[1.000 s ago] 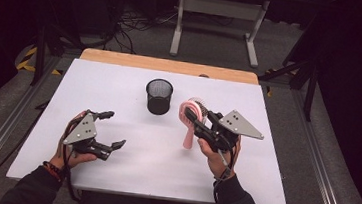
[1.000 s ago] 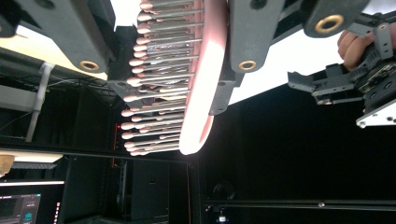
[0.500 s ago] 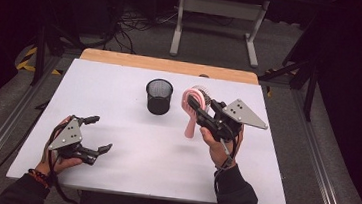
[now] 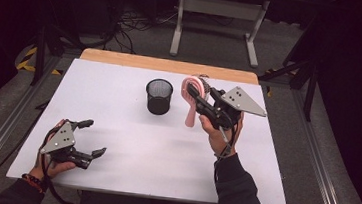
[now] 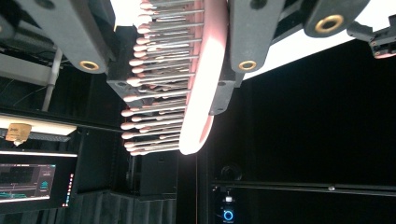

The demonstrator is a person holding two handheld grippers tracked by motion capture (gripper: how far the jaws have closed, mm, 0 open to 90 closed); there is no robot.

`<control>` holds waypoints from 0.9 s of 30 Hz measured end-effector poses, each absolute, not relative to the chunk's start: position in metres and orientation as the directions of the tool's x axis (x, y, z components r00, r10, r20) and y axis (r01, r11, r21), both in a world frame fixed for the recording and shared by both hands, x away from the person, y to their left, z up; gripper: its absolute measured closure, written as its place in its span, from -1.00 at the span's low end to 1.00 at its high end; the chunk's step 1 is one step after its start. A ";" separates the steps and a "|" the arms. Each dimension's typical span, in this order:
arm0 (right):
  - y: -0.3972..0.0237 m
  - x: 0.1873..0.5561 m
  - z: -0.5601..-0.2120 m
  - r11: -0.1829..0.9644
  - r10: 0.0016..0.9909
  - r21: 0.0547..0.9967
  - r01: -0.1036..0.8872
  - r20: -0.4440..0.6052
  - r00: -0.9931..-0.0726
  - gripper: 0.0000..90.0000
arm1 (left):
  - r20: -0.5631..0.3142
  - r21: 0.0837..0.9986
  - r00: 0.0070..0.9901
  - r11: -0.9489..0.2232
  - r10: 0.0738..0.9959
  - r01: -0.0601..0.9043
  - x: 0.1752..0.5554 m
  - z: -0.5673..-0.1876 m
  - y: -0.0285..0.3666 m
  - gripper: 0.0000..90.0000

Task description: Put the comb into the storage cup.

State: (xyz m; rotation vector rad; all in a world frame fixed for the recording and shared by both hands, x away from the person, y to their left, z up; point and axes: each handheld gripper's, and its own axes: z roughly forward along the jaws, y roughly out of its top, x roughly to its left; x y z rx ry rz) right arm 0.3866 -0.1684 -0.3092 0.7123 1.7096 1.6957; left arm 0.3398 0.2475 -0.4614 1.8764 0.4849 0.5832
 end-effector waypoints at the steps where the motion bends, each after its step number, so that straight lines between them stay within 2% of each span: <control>1: -0.167 0.388 -0.308 0.034 0.746 0.998 -0.049 -0.058 -0.663 0.41 | 0.167 0.935 0.798 -0.351 0.579 0.060 0.340 -0.462 0.248 -0.89; 27: -0.144 0.421 -0.286 0.030 0.757 0.997 -0.078 -0.074 -0.649 0.41 | 0.155 0.942 0.796 -0.329 0.586 0.059 0.337 -0.463 0.249 -0.90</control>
